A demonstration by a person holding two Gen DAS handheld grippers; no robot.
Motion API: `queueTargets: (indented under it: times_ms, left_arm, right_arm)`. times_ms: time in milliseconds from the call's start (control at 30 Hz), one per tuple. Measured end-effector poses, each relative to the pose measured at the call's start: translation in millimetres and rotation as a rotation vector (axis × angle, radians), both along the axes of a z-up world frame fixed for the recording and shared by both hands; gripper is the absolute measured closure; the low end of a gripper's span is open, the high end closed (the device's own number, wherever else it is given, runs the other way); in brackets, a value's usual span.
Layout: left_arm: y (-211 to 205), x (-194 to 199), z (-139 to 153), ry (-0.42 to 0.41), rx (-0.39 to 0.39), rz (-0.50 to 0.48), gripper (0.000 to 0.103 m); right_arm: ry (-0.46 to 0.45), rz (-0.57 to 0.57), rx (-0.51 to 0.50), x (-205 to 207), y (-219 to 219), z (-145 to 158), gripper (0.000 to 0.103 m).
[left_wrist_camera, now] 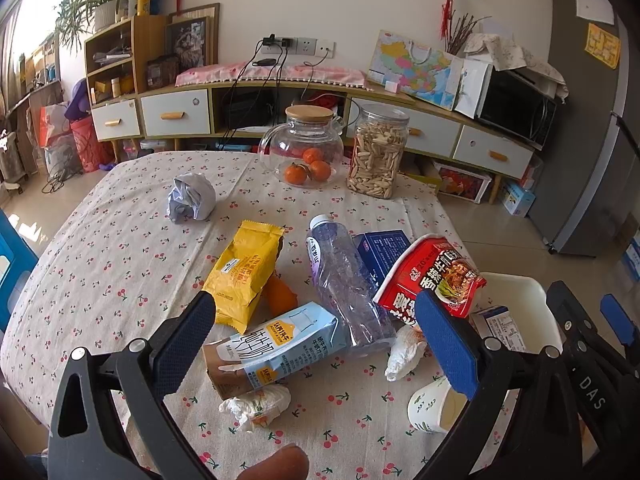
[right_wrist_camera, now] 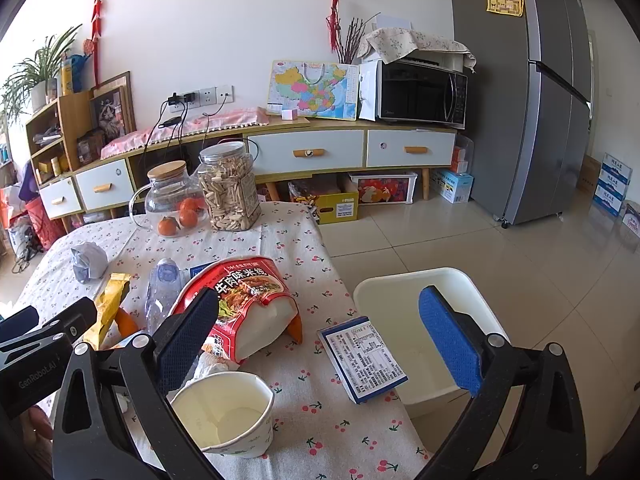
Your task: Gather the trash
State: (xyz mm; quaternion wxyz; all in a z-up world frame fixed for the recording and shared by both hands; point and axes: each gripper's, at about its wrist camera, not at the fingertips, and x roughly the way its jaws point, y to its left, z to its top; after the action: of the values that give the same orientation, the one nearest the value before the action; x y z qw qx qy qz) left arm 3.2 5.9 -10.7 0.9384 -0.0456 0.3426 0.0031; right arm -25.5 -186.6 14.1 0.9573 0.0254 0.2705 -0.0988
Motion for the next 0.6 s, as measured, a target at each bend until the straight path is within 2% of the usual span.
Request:
queueTargets:
  times_ms: [600]
  left_arm:
    - [1.7,1.4,-4.4,0.016,-0.003,0.006,0.006]
  right_arm:
    - [0.01,0.002,0.005,2.2,-1.0,-6.0,0.007]
